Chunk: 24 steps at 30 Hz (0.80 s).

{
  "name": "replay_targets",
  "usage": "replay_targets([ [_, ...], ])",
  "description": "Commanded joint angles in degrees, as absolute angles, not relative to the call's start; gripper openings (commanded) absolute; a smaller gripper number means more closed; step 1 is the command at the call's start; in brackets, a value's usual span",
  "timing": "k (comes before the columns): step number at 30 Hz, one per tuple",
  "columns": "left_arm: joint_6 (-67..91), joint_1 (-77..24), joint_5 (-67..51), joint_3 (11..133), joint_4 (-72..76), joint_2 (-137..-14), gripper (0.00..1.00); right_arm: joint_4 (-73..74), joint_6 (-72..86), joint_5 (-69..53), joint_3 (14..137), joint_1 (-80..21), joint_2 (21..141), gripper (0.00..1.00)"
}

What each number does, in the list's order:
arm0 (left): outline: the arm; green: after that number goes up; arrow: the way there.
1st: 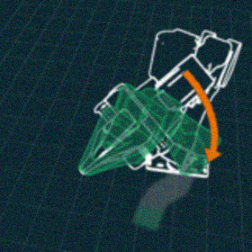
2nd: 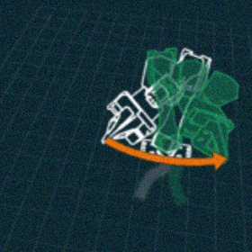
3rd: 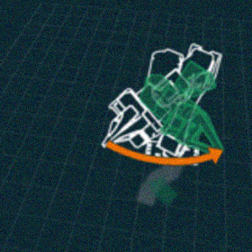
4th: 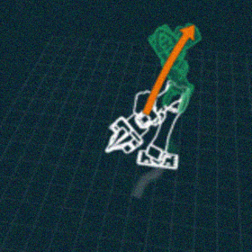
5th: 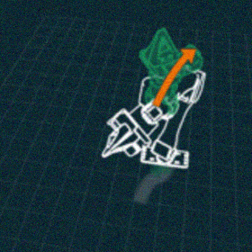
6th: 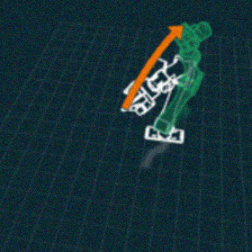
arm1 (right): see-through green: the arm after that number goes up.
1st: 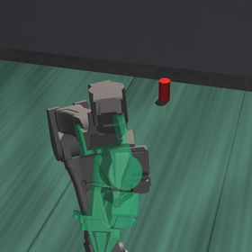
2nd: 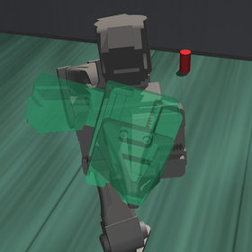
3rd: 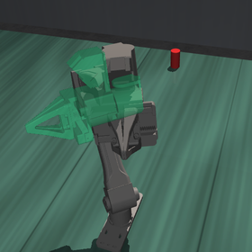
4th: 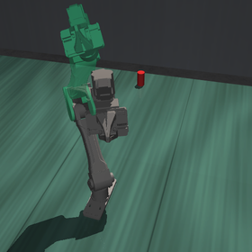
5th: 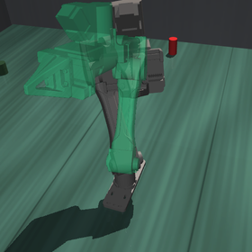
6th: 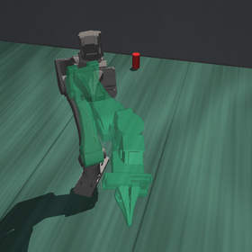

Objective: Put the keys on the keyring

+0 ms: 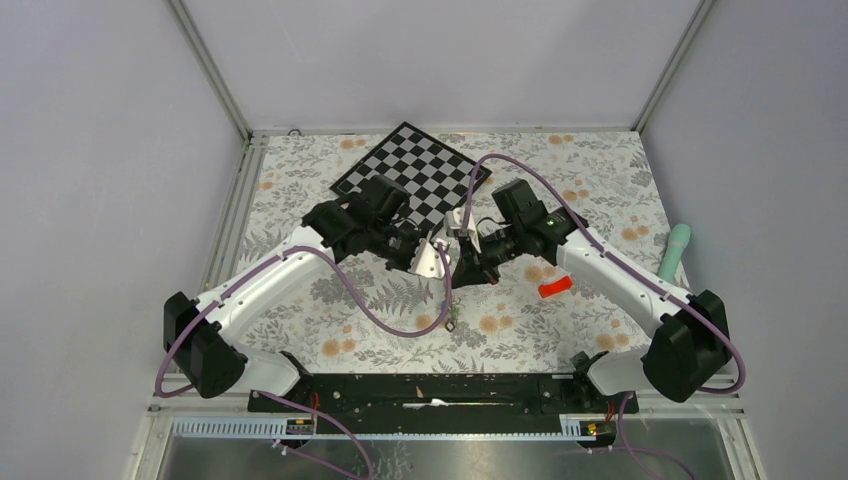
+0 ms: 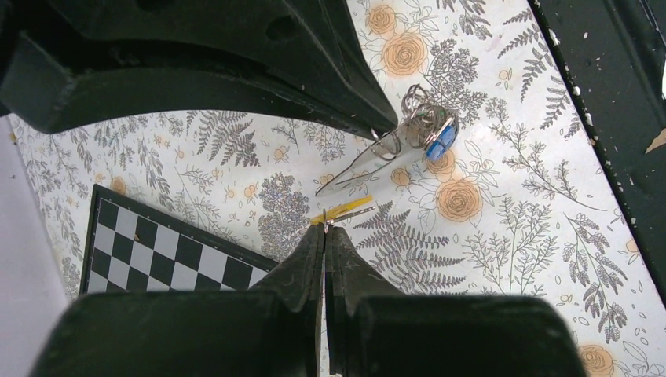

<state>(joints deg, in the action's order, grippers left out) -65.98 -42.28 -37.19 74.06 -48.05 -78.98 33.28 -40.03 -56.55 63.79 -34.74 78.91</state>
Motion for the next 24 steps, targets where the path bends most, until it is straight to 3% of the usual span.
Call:
replay_targets([
  [1,-68.71,-42.67,-36.92,73.74,-48.43,-77.65,0.0,32.93,-40.75,-58.04,65.43,-35.94,79.49,0.0],
  [24,-66.4,-45.65,-38.58,71.09,-44.83,-77.23,0.0,29.29,-36.58,-61.38,66.78,-36.38,82.87,0.0],
])
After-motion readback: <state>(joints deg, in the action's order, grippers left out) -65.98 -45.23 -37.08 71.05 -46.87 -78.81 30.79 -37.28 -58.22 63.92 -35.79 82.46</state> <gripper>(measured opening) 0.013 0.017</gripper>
